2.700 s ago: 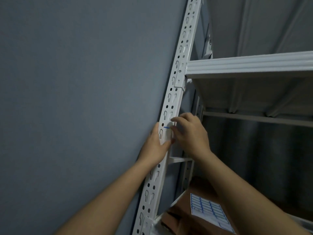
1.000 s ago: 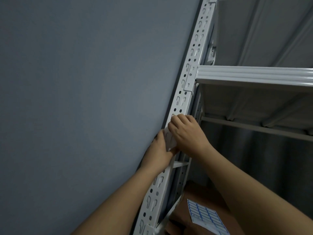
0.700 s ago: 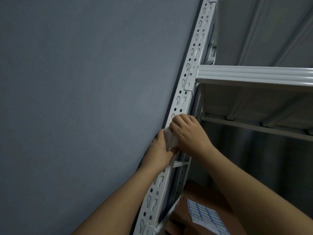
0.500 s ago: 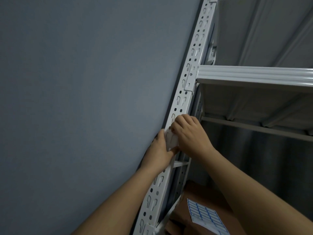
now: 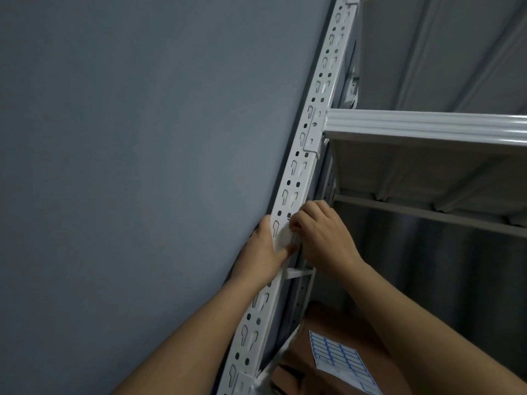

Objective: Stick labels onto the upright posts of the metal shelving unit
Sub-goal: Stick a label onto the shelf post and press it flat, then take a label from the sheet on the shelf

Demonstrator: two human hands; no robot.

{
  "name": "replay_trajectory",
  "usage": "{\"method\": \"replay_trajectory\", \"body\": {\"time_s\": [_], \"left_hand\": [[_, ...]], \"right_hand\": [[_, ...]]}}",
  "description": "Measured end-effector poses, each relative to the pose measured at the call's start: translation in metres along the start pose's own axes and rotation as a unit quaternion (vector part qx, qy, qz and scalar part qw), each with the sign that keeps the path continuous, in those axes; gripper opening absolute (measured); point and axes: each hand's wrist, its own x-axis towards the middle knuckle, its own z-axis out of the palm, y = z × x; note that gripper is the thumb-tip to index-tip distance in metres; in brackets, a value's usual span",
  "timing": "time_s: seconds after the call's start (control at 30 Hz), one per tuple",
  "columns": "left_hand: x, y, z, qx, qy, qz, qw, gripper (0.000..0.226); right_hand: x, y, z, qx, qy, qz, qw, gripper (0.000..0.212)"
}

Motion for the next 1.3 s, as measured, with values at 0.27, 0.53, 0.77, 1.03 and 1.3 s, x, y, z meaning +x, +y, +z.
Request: {"method": "replay_trajectory", "body": {"time_s": [0.27,0.53,0.77,1.03,1.3], "left_hand": [[-0.006,0.005,-0.002,0.012,-0.014,-0.012,1.000,0.058],[-0.016,0.039,0.008,0.147,0.025,-0.105,0.983,0.057],[-0.041,0.078,0.017,0.181,0.080,-0.027,0.980,0.039],[-0.073,0.113,0.063,0.167,-0.032,-0.019,0.985,0.023],[-0.110,0.145,0.130,0.148,-0.127,-0.016,0.981,0.019]], "right_hand": [[-0.016,0.002,-0.016,0.276,0.034,0.212,0.937,0.008],[-0.040,-0.009,-0.047,0.618,0.120,0.443,0.638,0.012],[-0.074,0.005,-0.078,0.729,0.095,0.459,0.499,0.019],[-0.143,0.036,-0.096,0.598,0.041,0.510,0.617,0.013],[-0.236,0.091,-0.118,0.333,-0.081,0.518,0.784,0.021]]}}
